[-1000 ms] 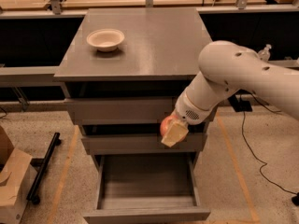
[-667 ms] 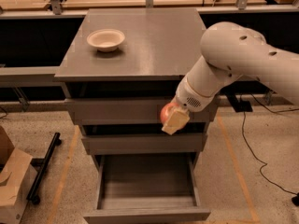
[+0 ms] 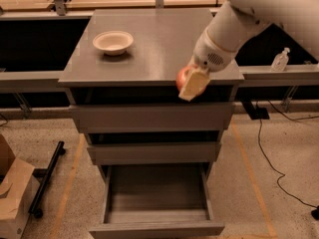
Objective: Pick apple from bottom drawer and place on counter
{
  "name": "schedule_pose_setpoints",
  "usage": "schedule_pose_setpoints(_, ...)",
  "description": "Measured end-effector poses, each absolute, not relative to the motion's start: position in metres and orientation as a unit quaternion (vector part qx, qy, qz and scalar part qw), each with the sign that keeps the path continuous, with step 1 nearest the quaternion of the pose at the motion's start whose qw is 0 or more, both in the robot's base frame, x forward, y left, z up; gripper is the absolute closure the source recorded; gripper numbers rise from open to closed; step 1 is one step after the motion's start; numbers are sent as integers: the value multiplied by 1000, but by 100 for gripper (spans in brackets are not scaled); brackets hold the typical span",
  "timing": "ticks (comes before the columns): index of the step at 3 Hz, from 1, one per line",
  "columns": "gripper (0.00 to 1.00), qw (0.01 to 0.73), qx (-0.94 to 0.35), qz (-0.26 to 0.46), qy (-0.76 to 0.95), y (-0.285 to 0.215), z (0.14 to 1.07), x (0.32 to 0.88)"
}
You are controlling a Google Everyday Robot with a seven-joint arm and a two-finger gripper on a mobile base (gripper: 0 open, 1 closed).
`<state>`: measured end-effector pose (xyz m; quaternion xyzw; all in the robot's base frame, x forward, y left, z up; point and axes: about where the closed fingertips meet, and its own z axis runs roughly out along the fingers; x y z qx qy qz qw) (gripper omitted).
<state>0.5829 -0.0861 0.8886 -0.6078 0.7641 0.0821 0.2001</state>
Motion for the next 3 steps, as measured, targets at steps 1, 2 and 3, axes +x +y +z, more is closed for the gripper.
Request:
schedule_pose_setpoints(1, 100, 232, -604, 71, 759, -87, 925, 594)
schedule_pose_setpoints(2, 100, 230, -604, 81, 759, -84, 919, 597)
schedule_pose_setpoints(3, 100, 242, -597, 84, 760, -76, 919, 625)
